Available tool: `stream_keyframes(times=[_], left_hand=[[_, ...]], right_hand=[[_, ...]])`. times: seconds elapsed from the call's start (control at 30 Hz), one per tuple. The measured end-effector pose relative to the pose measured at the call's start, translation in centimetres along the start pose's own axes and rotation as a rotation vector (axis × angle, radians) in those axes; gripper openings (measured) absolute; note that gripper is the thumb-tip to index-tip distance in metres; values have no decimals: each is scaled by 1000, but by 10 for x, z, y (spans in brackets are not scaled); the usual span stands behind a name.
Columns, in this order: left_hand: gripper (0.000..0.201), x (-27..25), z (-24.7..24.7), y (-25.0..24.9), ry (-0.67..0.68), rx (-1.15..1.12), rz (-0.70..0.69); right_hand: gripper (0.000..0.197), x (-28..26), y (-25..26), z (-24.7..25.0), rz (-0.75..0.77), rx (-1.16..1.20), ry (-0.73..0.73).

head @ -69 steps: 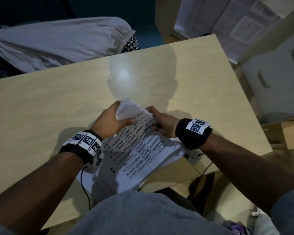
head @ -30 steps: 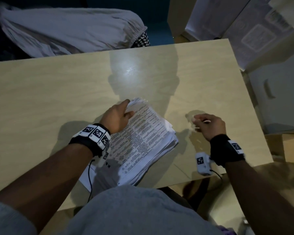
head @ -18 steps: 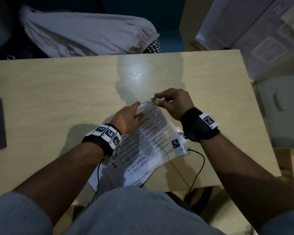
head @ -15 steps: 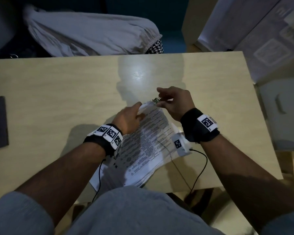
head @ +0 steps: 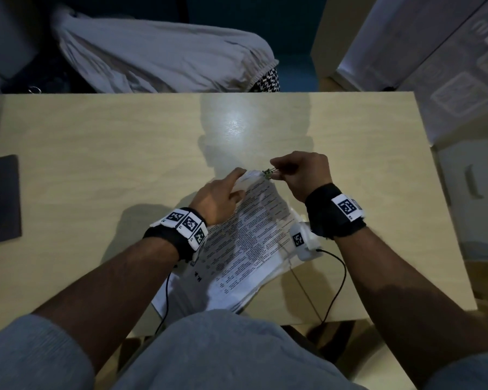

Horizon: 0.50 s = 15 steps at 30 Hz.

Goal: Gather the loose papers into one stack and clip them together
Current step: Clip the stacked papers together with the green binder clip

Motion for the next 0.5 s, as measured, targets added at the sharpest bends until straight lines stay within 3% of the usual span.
stream_keyframes(times=[0.17, 0.5], left_hand=[[38, -4, 4, -5, -42, -54, -36], [24, 3, 9, 1, -190, -20, -15]], right_hand=[[25, 2, -8, -5, -40, 98, -25], [22, 2, -9, -19, 6, 65, -5]])
Point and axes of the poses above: each hand's wrist, its own x-axis towards the middle knuckle, its own z-axis out of the back of the hand, y = z × x, the point moved 8 cm from there along x, towards the middle knuckle, and after that the axes turned 8 degrees about x, right-handed, at the moved point
